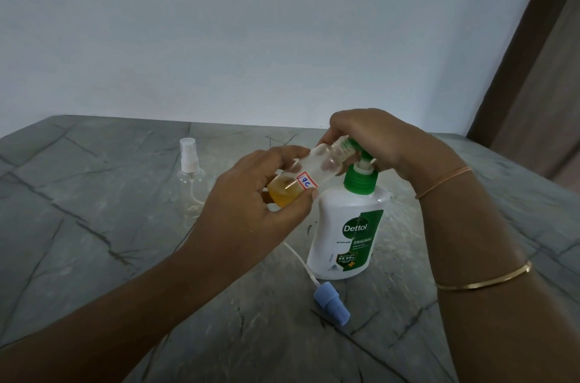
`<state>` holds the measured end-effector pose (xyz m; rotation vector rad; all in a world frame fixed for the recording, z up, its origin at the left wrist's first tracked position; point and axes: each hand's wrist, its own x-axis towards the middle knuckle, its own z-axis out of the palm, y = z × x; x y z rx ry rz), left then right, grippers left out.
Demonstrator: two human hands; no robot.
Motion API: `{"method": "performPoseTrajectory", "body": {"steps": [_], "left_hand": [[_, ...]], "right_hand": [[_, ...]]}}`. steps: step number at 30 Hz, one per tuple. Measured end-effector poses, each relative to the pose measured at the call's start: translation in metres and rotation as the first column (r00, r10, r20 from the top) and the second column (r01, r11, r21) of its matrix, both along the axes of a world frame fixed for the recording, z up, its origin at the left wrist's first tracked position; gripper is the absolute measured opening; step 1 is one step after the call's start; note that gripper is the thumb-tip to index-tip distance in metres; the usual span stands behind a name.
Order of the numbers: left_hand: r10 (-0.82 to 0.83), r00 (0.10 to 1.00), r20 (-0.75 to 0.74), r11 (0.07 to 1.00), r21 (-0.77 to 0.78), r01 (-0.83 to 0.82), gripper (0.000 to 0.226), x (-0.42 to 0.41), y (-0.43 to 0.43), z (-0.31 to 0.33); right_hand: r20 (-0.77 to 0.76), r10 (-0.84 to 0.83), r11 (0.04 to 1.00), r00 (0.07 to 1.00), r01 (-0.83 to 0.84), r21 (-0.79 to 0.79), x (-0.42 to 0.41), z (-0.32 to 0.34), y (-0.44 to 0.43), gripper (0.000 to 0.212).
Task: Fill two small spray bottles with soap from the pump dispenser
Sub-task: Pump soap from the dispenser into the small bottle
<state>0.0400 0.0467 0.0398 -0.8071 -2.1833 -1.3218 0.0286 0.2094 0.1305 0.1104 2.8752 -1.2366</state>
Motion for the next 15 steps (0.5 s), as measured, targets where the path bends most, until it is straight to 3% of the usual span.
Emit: {"method": "performPoseTrajectory", "body": {"steps": [7, 13, 15], "left_hand": [[-0.014, 1.000, 0.022, 1.000, -0.018, 0.014, 0.037, -0.0005, 0.0007, -0.0019], [-0.006, 1.000, -0.001, 1.000, -0.004, 0.006, 0.037, 0.0009, 0.0003, 0.0015], [-0.009, 1.000, 0.002, 1.000, -0.001, 0.009, 0.038, 0.0010, 0.0002, 0.0018]], "right_hand": [[0.083, 0.029, 0.999, 0.996, -0.032, 0.032, -0.0025, -0.0054, 0.0017, 0.041], [-0.258, 0.074, 0.994, 0.963, -0.050, 0.098, -0.0057, -0.0020, 0.0011, 0.028], [-0.285, 0.031, 0.999, 0.958, -0.022, 0.034, -0.0052, -0.0015, 0.0004, 0.026]]}}
